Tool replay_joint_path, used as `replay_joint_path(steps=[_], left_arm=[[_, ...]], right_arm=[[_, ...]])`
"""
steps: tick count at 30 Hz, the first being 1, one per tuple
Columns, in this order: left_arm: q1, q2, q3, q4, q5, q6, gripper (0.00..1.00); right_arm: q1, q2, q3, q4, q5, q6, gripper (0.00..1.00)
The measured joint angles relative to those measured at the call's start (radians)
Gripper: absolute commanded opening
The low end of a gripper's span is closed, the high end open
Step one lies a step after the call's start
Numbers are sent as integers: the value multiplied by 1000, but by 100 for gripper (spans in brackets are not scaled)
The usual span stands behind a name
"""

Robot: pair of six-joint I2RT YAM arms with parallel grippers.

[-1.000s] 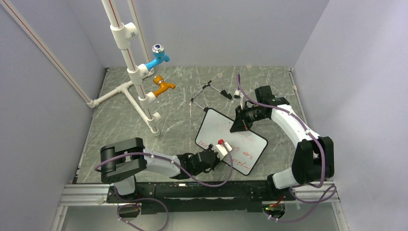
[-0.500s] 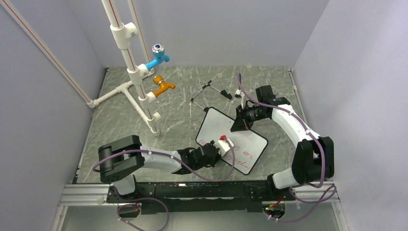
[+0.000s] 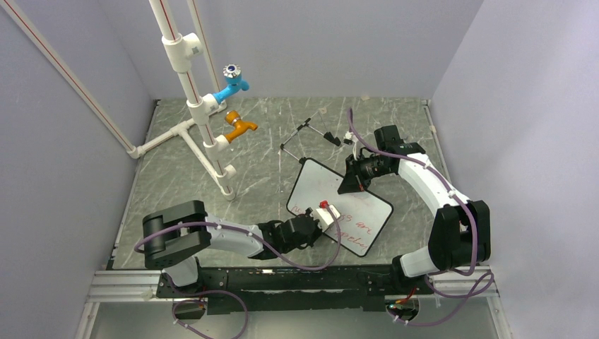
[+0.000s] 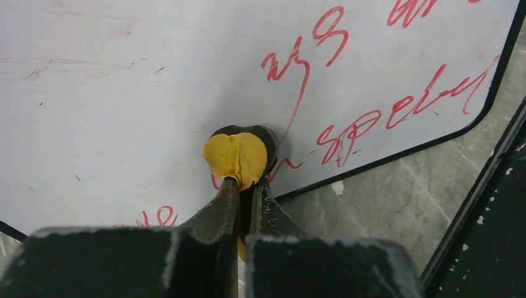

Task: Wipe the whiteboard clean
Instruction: Erase the center of the board with the whiteboard.

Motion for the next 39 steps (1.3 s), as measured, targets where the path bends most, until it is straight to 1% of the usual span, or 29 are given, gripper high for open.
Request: replay_joint_path(steps=[2,5,8,12,18,25,31,35,39], left_arm=[[-11,10,3,5,-21,5,0],[-16,14,35,-38,-36,23,0],[-22,29,109,-122,-41,76,0],[-27,51,216,-191,-39,136,0],[-41,78,287,-197,-36,177,0],[-62,89,281,-166,-59,184,0],[-72,89,171,-16,-76,135,0],[-80,89,111,8,-77,103,0],[-82,87,92,25,-77,93,0]], right_arm=[[1,0,0,-1,0,-1,0],[1,0,0,-1,0,0,0],[-1,0,0,-1,2,0,0],[-4,0,0,0,4,0,0],[-7,0,0,0,5,-1,0],[-7,0,0,-1,5,-2,0],[-5,0,0,-1,3,-4,0],[-3,0,0,-1,3,-4,0],[-2,0,0,-1,3,-4,0]])
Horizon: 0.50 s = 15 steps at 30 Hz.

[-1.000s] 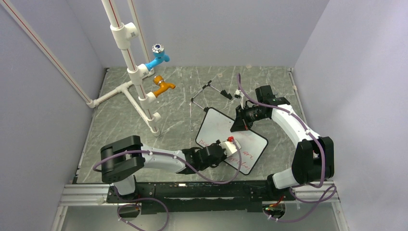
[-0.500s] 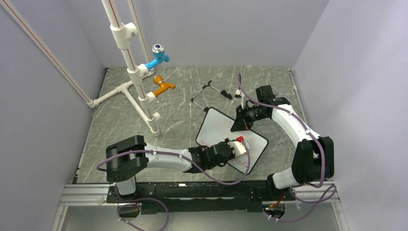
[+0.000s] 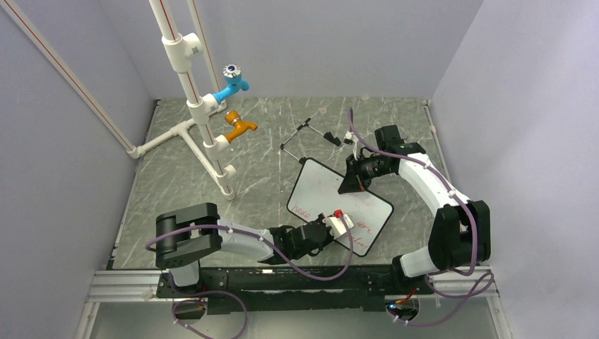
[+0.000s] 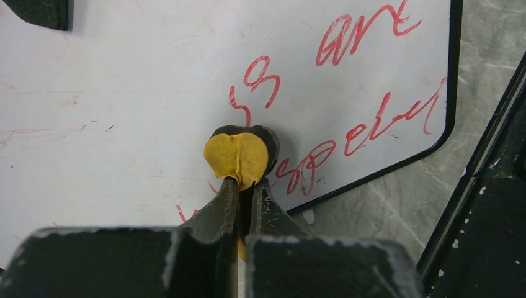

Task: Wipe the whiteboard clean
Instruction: Erase the center of the board with the whiteboard.

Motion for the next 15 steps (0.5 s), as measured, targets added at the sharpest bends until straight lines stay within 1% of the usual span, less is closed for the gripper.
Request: replay_joint_path(steps=[5,7,12,15], left_arm=[[0,-1,2,2,6,27,0],[0,0,20,-24,12,52,0],[-6,22,120,-113,31,127,0],[-8,34,181,-132,50,170,0]], right_arm=[[0,0,0,0,0,0,0],[0,0,0,0,0,0,0],[-2,0,0,0,2,0,0],[-2,0,0,0,1,0,0]])
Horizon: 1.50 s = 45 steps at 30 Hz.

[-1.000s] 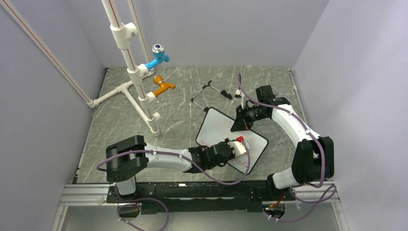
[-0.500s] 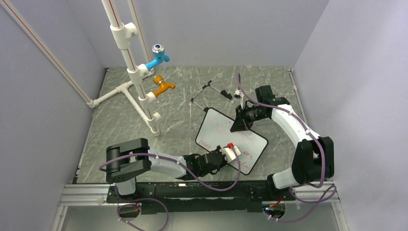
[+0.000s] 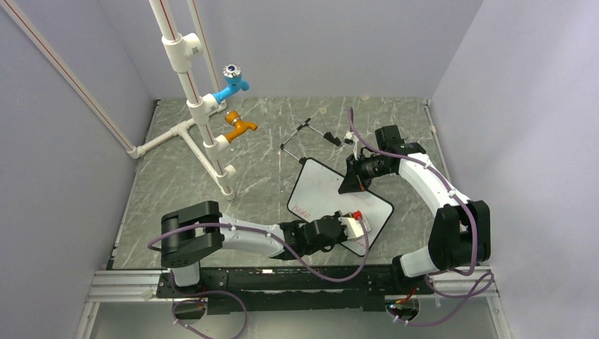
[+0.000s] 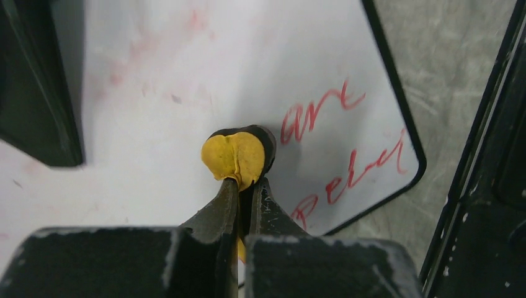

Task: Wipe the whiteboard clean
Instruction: Erase the center of the board with the whiteboard.

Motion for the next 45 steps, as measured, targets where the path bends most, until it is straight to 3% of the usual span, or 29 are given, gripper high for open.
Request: replay_joint_path(steps=[8,18,24,39,45], left_arm=[[3,2,47,60,25,50,0],[-2,-16,-167,222,29,-21,0],[-11,-16,-207,246,28,-32,0],[-39,47,22,57,47,88,0],[-39,50,48,43,51,111,0]], right_arm=[[13,0,0,-13,-12,-15,0],[13,2,0,-15,-12,-15,0],[13,3,0,-15,-13,-15,0],[5,3,0,-18,-10,-21,0],[6,3,0,-18,-11,-21,0]])
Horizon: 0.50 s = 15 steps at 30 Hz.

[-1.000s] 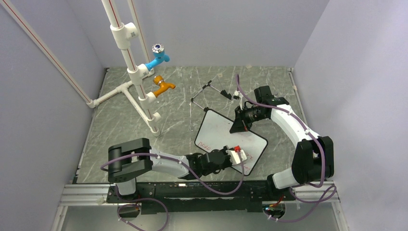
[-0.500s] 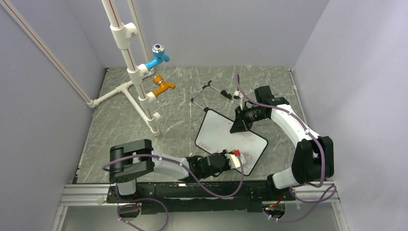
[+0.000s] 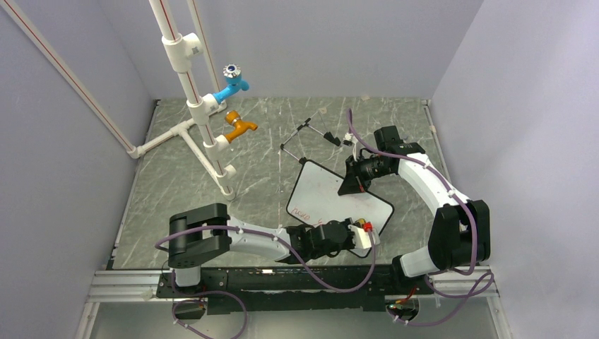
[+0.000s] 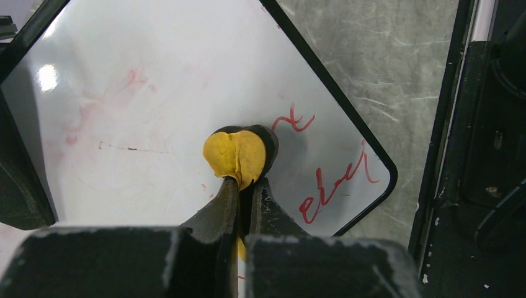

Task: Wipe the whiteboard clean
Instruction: Erase the center of the board with the whiteboard.

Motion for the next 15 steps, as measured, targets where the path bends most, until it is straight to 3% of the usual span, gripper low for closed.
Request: replay_joint_path(steps=[15], left_arm=[[47,-89,-239,161,-109,-173,0]], right_arm=[[2,0,0,0,0,0,0]])
